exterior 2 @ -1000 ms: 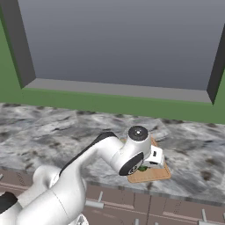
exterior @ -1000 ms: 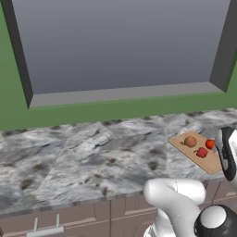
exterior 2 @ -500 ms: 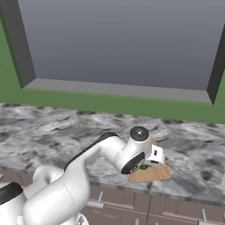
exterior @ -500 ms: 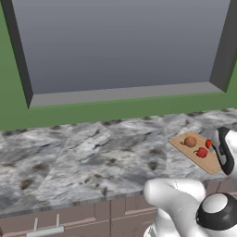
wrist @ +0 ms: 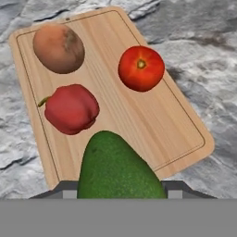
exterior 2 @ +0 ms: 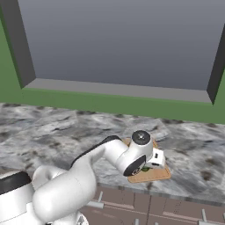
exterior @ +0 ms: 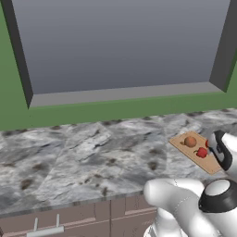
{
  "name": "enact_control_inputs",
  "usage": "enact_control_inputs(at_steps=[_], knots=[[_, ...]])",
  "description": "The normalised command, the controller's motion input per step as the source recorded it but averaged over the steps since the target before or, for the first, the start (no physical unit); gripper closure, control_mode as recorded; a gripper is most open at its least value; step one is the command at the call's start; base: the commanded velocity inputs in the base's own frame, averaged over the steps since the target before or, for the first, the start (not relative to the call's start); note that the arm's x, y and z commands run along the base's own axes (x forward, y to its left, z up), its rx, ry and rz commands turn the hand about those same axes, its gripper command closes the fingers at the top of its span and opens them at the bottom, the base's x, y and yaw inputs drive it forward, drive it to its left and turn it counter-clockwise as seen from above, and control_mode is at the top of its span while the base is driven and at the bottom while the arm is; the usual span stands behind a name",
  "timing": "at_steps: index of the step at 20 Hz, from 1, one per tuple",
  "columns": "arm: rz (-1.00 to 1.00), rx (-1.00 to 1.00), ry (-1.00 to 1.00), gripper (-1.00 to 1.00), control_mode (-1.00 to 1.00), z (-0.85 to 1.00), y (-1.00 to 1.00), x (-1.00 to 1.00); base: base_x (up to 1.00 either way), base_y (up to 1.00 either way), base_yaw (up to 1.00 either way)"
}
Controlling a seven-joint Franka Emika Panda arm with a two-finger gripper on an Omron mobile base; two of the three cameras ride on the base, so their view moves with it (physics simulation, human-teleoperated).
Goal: Place the avocado, onion, tomato, and bell pepper on the cutting board.
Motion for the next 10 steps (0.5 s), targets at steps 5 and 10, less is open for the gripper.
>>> enact_control_inputs(at_steps=[5, 10], knots=[[0.00, 0.00, 0.00, 1.00, -1.00, -0.25, -0.09, 0.09, 0.00, 0.00, 0.00], [0.00, 0.00, 0.00, 1.00, -1.00, -0.28, -0.03, 0.05, 0.00, 0.00, 0.00]])
